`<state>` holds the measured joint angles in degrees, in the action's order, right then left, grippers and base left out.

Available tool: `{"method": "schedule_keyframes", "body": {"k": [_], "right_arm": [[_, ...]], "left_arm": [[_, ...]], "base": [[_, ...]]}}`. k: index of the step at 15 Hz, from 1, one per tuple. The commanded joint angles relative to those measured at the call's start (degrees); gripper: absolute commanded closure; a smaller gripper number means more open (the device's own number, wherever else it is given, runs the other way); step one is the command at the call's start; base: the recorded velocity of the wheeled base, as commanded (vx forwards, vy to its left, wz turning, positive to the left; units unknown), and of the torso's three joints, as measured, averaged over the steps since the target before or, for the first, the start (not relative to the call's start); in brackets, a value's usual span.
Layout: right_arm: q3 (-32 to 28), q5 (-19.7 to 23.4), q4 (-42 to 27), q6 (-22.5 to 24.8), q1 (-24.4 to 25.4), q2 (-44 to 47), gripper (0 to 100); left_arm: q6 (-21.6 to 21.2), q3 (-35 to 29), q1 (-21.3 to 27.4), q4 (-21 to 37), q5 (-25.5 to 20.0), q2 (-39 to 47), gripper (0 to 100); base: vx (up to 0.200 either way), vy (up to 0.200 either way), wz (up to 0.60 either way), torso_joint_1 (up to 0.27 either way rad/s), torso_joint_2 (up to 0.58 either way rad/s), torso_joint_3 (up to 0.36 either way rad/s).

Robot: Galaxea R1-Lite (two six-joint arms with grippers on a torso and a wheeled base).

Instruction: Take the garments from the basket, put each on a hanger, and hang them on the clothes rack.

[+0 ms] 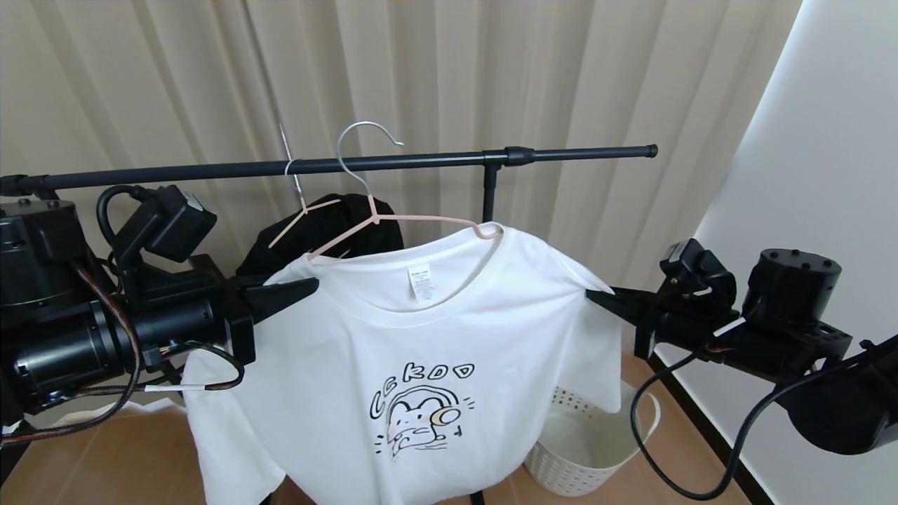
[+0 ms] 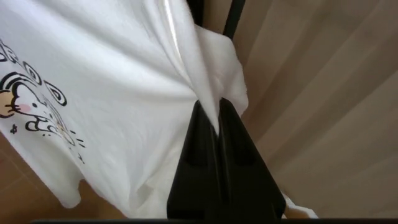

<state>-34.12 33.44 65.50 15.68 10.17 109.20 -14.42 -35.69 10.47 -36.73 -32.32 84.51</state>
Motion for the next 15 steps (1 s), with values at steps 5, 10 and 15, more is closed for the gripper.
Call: {"method": "schedule_keyframes", "body": {"k": [5,10,15], "right_arm": [[3.0,0.2,-0.3,5.2,2.3,-2.5,0],[3.0,-0.4,-0.5,6.3,3.2,-4.3,0],[1.2,-4.4,-0.6,5.7,3.2,-3.7,0]], "left_arm": [[0.0,-0.1,0.1,0.0,0.1,0.5,100],[1.2,-0.9,-0.1,0.0,0.7,0.7,100],[1.1,-2.7,-0.1,0.0,7.0,3.6,100]], "base": [[0.0,0.0,0.0,0.0,0.0,0.0],[0.0,0.0,0.0,0.0,0.0,0.0],[0.0,0.0,0.0,0.0,0.0,0.0]]}}
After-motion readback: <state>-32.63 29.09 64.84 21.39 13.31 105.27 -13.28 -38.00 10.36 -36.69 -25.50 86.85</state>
